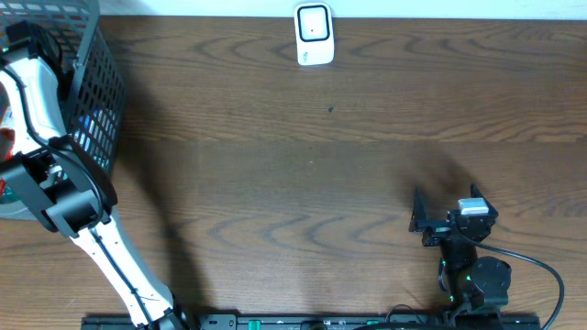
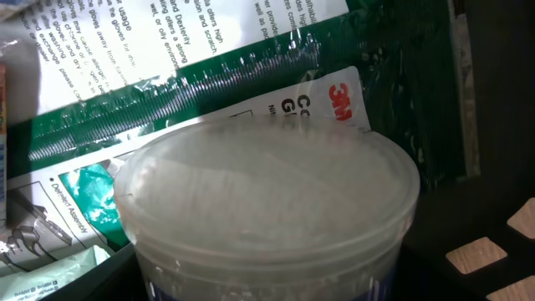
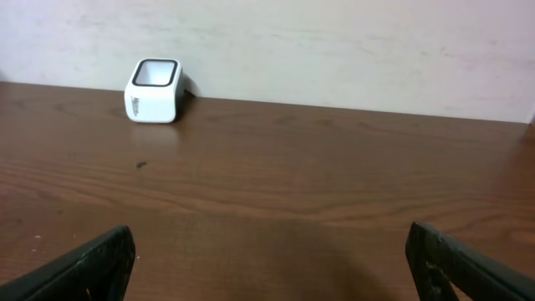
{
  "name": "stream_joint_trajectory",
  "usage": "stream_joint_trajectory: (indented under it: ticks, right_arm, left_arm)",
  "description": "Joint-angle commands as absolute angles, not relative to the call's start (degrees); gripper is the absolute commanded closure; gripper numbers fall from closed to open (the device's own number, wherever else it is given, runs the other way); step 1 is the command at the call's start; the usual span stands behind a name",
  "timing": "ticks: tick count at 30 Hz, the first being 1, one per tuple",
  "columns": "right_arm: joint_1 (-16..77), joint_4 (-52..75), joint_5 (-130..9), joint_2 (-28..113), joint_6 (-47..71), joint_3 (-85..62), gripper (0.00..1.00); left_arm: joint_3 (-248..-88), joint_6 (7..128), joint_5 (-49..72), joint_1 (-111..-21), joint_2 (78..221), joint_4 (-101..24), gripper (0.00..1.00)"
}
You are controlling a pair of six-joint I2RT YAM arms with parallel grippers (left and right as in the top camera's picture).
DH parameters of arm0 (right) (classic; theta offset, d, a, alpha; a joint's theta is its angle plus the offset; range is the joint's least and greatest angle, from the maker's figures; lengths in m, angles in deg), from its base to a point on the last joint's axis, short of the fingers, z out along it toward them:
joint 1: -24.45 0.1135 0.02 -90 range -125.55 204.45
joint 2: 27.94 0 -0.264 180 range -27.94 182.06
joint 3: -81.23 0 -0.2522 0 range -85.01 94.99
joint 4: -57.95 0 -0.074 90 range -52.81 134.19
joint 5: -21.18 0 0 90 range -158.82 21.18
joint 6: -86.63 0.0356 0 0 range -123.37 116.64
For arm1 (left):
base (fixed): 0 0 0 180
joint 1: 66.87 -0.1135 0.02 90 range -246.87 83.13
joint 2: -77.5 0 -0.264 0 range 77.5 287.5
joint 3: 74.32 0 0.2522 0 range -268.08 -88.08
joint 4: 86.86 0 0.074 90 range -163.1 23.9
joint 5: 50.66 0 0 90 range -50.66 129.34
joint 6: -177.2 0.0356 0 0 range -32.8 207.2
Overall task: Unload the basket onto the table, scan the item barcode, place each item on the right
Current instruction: 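Grasp the clear PREMIER cotton-swab tub with the left gripper, then lift the tub out and carry it toward the white scanner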
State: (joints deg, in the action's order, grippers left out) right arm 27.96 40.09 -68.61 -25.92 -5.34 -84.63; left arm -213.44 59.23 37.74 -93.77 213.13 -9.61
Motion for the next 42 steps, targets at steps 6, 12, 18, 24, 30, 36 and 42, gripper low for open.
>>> stream_joint_trajectory:
  ticks: [6, 12, 18, 24, 30, 36, 42]
  right_arm:
    - [27.5, 39.7, -68.5, -26.1, -5.8, -84.7, 0.01]
    - [27.5, 39.7, -68.5, -26.1, -5.8, -84.7, 0.01]
    - [27.5, 39.7, -68.5, -26.1, -5.8, -84.7, 0.01]
    - [27.5, 39.7, -68.5, -26.1, -5.8, -84.7, 0.01]
    - [27.5, 39.7, -68.5, -26.1, -5.8, -84.7, 0.01]
    - [27.5, 39.7, -68.5, -26.1, -5.8, -84.7, 0.01]
    - [27.5, 39.7, -68.5, -26.1, -5.8, -84.7, 0.01]
  left_arm:
    - [-213.8, 62.1, 42.8, -98.3, 195.9, -11.3, 0.48]
    - [-213.9, 63.2, 43.7, -98.6, 182.7, -12.5, 0.48]
    - [-213.8, 63.7, 40.5, -92.1, 169.0, -7.8, 0.48]
    - [-213.1, 67.1, 33.7, -76.2, 166.6, 4.9, 0.48]
    - [-202.4, 67.3, 33.7, -57.4, 168.9, 6.7, 0.48]
    - [-186.1, 65.9, 31.9, -41.9, 172.1, -2.8, 0.48]
    - [-172.2, 61.4, 31.0, -30.2, 179.1, -19.0, 0.48]
